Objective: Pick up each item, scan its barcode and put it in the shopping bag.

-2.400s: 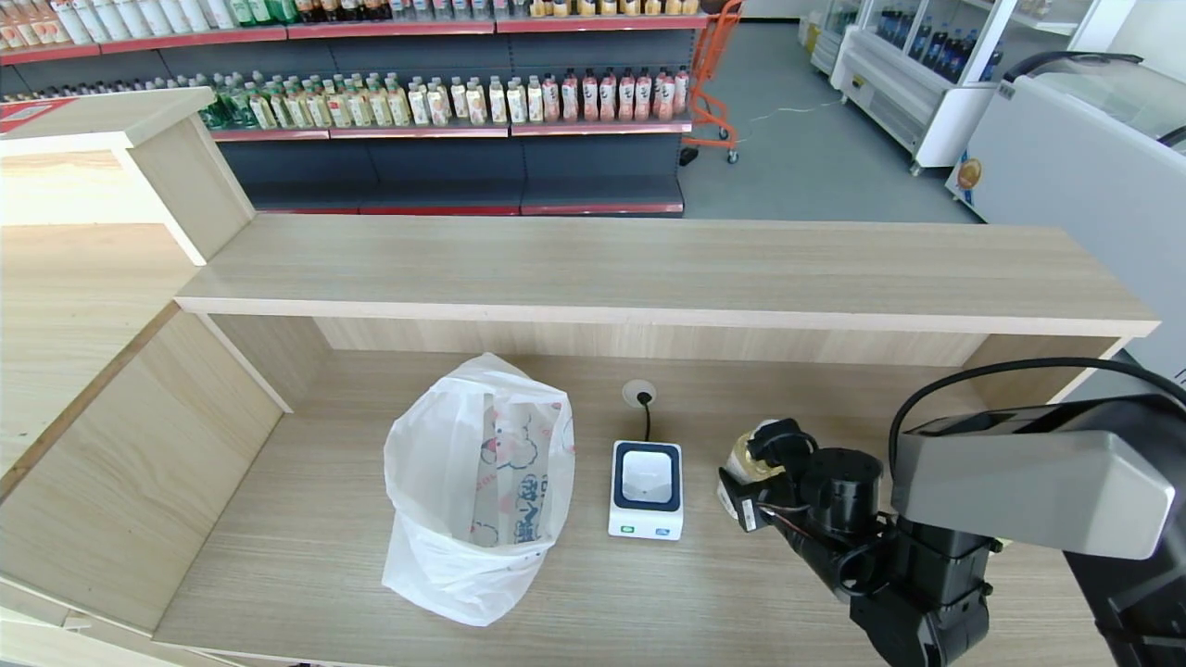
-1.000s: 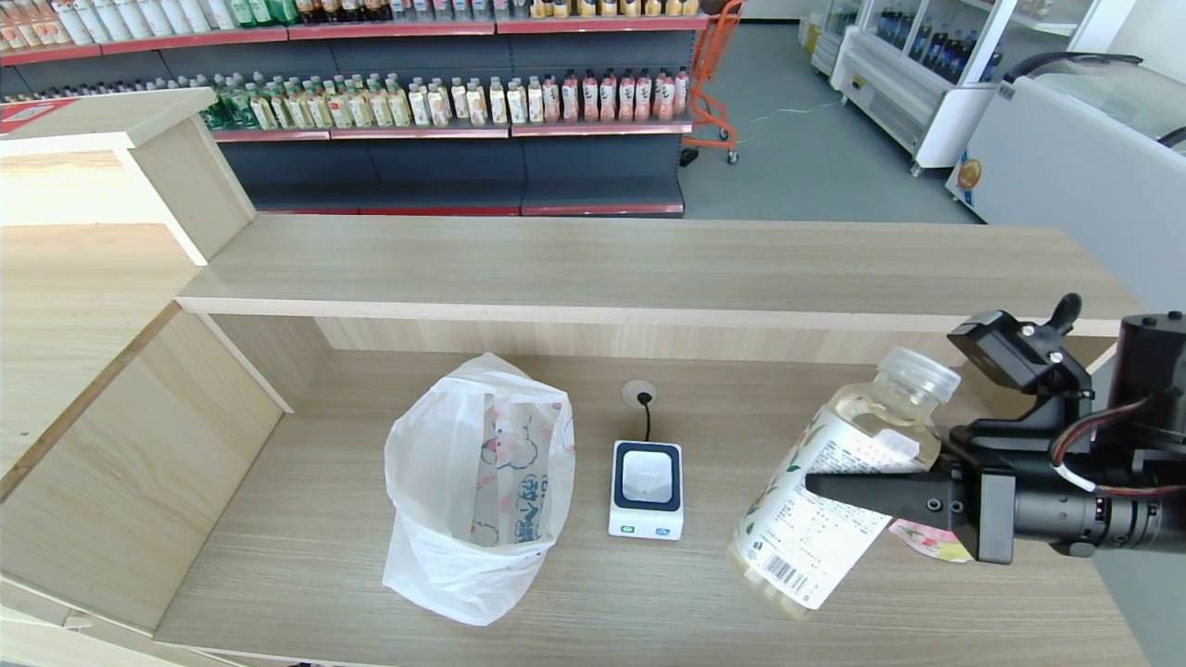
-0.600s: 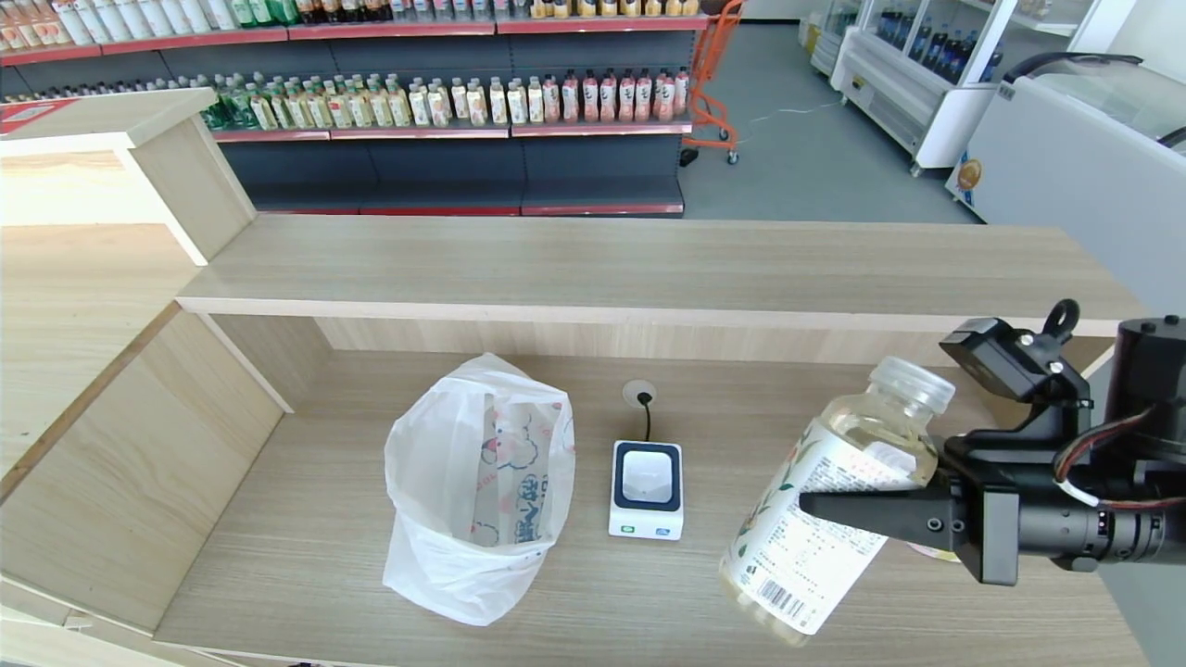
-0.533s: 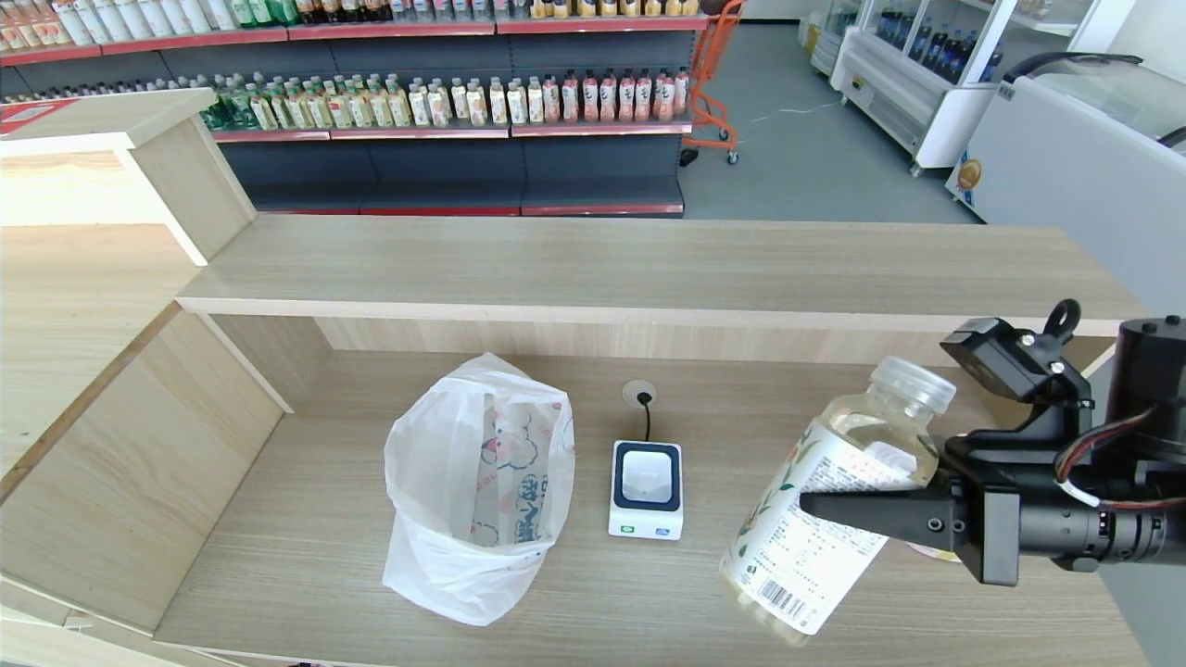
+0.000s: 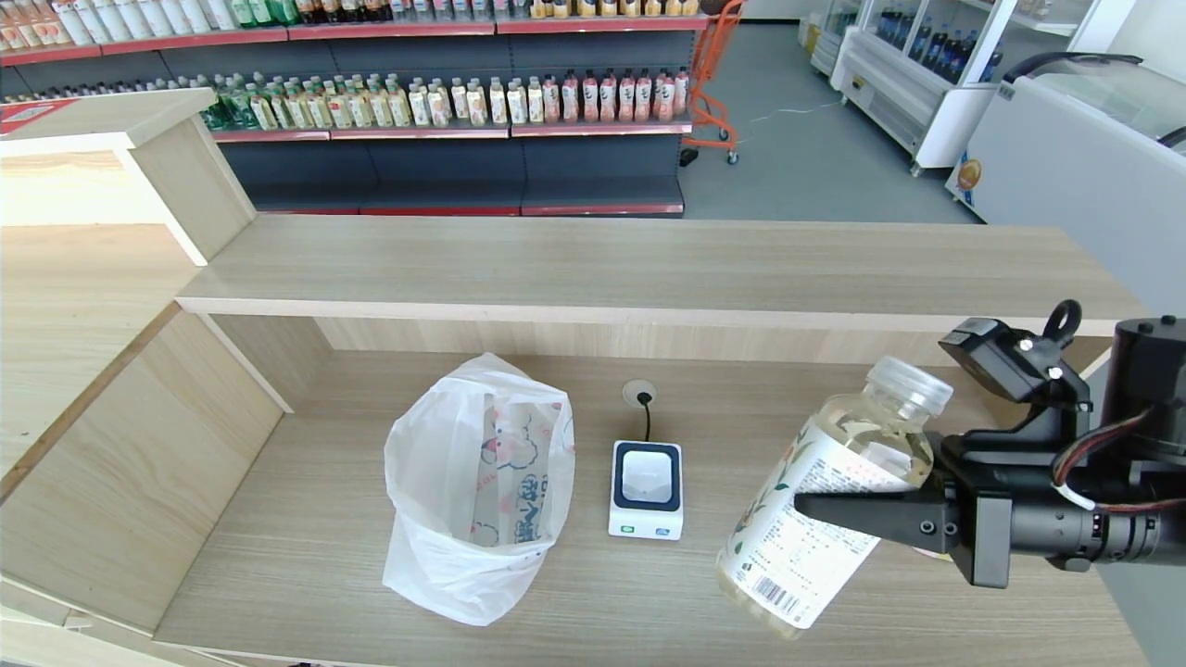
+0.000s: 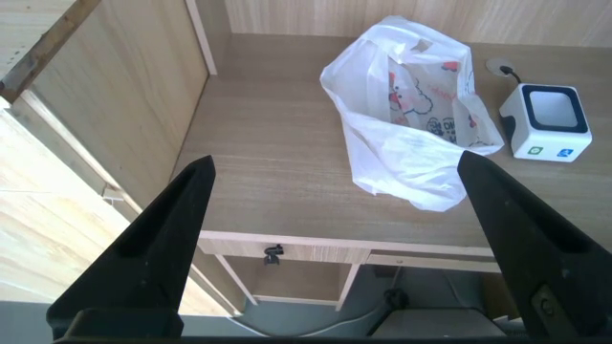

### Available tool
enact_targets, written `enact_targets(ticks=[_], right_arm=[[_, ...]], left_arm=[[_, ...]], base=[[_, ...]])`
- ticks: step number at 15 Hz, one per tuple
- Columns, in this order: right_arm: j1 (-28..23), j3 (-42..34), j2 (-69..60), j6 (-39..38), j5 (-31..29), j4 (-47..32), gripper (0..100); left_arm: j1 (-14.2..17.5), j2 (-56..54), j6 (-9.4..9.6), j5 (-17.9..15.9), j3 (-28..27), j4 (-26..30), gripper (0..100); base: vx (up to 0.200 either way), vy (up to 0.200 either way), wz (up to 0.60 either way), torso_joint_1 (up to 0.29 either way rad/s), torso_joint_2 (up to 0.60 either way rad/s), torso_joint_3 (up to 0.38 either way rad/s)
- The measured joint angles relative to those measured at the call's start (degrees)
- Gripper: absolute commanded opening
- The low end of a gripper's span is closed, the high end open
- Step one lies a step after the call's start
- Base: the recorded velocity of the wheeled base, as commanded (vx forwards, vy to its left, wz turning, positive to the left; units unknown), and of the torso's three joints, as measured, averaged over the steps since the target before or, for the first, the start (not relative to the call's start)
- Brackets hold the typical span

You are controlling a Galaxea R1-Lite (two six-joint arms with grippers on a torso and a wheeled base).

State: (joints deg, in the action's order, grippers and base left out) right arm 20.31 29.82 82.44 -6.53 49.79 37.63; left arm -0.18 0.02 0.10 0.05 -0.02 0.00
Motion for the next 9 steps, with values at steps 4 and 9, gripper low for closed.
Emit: enact_targets(ticks=[4,9], right_arm=[[-5.0,-0.8,-0.1,25.4,-5.9,0.1,0],[-12.3,-1.4,-1.2,49.3,-15.2,0.1,0]], left_arm=[[0.0,0.0,0.0,0.0,0.0,0.0,100],[0.0,0.0,0.0,0.0,0.0,0.0,100]], base=[[0.0,0.0,0.0,0.0,0.0,0.0],[0.0,0.0,0.0,0.0,0.0,0.0]])
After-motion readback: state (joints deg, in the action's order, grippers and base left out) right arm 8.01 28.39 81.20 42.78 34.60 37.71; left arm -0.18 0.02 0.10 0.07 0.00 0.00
